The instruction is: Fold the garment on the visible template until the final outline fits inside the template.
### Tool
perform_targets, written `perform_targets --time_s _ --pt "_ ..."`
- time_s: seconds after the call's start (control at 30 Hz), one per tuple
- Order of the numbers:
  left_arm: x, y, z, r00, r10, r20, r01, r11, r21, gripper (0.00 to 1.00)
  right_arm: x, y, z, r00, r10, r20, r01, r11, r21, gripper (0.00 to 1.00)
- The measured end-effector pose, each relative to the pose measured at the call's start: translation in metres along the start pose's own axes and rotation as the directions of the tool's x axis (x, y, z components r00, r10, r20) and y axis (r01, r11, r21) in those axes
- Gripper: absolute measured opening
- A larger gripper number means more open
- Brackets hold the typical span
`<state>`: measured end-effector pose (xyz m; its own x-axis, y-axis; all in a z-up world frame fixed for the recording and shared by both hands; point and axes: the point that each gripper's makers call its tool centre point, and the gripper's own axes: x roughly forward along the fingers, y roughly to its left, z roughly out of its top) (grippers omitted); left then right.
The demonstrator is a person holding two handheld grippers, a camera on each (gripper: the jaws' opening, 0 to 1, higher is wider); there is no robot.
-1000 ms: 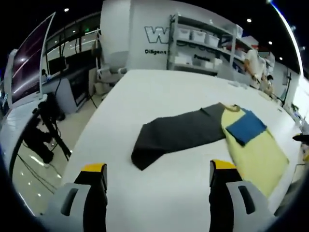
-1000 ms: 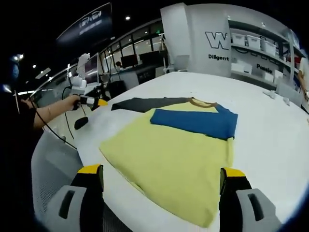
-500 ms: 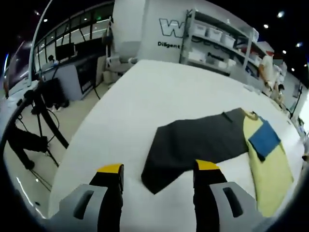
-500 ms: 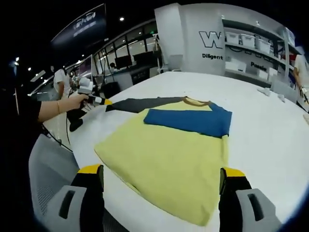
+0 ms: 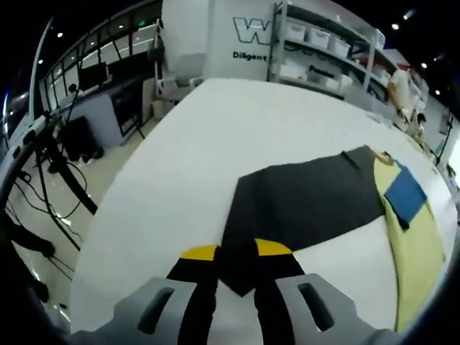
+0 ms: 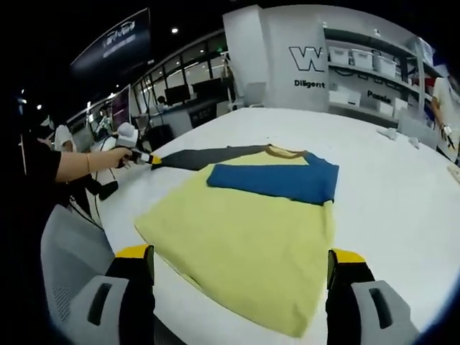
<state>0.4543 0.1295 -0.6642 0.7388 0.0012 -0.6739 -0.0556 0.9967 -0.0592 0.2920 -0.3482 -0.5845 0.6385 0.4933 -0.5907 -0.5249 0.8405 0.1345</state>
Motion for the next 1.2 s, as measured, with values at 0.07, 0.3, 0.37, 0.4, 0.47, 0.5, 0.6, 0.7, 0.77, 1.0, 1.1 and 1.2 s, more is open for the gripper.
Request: perform_targets --time_s 0.07,0.3,0.37,0.4,0.47,0.5,0.6,0.7,0.77,1.0,1.1,1.2 --pt "0.001 -0.002 0.0 1.0 0.003 -0.002 -0.003 1.0 0.008 0.14 0.0 -0.001 -0.001 1.0 -0.003 -0.005 0.003 1.0 0.0 0.99" --pt "0.003 -0.001 0.0 1.0 0.004 -0.019 -0.004 1.0 0.016 0.01 -0.003 -0.004 -0.002 1.0 -0.016 0.001 0.016 1.0 0.012 0.99" --pt "0.001 -0.003 0.004 1.0 0.009 -0.023 -0.008 0.999 0.038 0.01 -0.005 -0.003 0.002 1.0 -0.015 0.01 0.015 1.0 0.016 0.99" --pt "0.0 -0.005 0.007 1.0 0.006 -0.014 -0.005 0.998 0.062 0.01 -0.006 -0.002 0.005 1.0 -0.02 0.022 0.02 1.0 0.014 0.99" --pt "-0.003 -0.01 0.014 1.0 0.001 0.001 -0.001 0.997 0.081 0.01 -0.007 0.0 0.005 1.0 -0.013 0.025 0.012 1.0 0.015 0.99" --pt "-0.004 -0.011 0.017 1.0 -0.003 0.006 0.002 0.996 0.087 0.01 -0.006 0.001 0.004 1.0 -0.011 0.021 0.01 1.0 0.018 0.99" --pt "-0.005 -0.017 0.023 1.0 -0.014 0.012 0.013 0.995 0.098 0.01 -0.005 0.002 0.001 1.0 -0.011 0.009 0.01 1.0 0.015 0.99" --pt "-0.007 -0.021 0.03 0.999 -0.023 0.025 0.021 0.995 0.099 0.01 -0.003 0.002 0.001 1.0 -0.013 0.015 0.013 1.0 0.025 0.99" --pt "-0.009 -0.026 0.036 0.998 -0.043 0.04 0.039 0.995 0.091 0.01 -0.003 0.002 0.0 1.0 -0.012 0.01 0.012 1.0 0.026 0.99" --pt "-0.016 -0.049 0.056 0.994 -0.075 0.077 0.066 0.992 0.108 0.01 -0.001 -0.009 -0.006 0.998 -0.067 -0.008 0.067 0.996 0.053 0.99" --pt "-0.015 -0.06 0.067 0.991 -0.093 0.099 0.079 0.987 0.142 0.01 0.0 -0.007 -0.01 0.997 -0.068 -0.032 0.069 0.997 0.027 0.99" --pt "-0.018 -0.075 0.077 0.986 -0.122 0.117 0.103 0.983 0.153 0.01 0.0 -0.004 -0.009 0.998 -0.053 -0.022 0.054 0.997 0.049 0.99"
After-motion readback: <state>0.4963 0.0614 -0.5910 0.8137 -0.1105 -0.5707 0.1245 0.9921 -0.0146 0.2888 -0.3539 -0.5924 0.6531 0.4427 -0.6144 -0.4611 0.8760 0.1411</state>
